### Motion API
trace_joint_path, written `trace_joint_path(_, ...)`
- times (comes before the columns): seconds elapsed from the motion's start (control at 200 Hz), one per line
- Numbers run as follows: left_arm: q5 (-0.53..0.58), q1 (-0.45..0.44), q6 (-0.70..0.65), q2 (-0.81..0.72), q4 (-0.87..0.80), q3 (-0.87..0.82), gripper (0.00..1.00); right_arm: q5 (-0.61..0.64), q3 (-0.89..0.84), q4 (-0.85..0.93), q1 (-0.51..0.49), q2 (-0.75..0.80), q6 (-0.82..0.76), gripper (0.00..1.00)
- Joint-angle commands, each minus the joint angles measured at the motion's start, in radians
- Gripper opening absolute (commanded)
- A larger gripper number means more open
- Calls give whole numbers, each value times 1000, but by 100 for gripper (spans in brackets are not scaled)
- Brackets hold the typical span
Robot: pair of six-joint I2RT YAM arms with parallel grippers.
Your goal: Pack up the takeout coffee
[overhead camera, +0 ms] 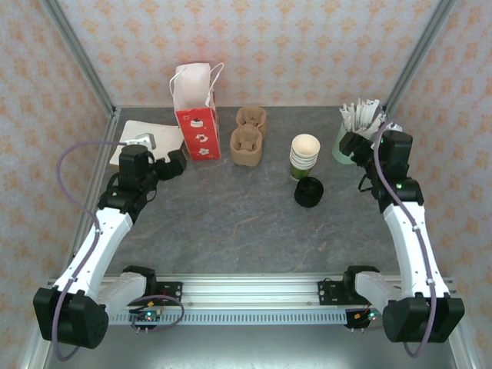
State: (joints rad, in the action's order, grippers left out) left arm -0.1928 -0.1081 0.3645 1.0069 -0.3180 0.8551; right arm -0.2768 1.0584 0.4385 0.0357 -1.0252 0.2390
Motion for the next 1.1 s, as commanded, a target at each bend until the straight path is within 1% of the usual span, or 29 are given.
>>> trace_joint_path(0.0,-159,-64,87,4,-147,50,97,-160,93,221,-7,-67,129,79)
trace_joint_path(0.095,-198,-130,134,21,-135,55,95,-218,178,283,-15,-146,158,71)
trace_joint_path(0.19,-206,-185,165,35,-103,46,94,-218,244,335,-34,-224,153,66)
trace_joint_path(0.225,-206,-202,202,41,-86,41,94,-213,259,346,-38,-252,150,64)
trace_joint_path(0.365,-209,-243,241,64,-23,26,94,-215,311,376,-62,-349,142,59)
trace_joint_path(0.495,-210,-255,257,81,12,25,94,-206,359,395,-89,-431,121,56)
trace_joint_path(0.691,-200,-260,256,88,9,29,95,-199,419,407,-105,-524,100,50)
trace_joint_path(1.096,-179,-263,255,94,-6,42,95,-230,490,419,-115,-638,83,33)
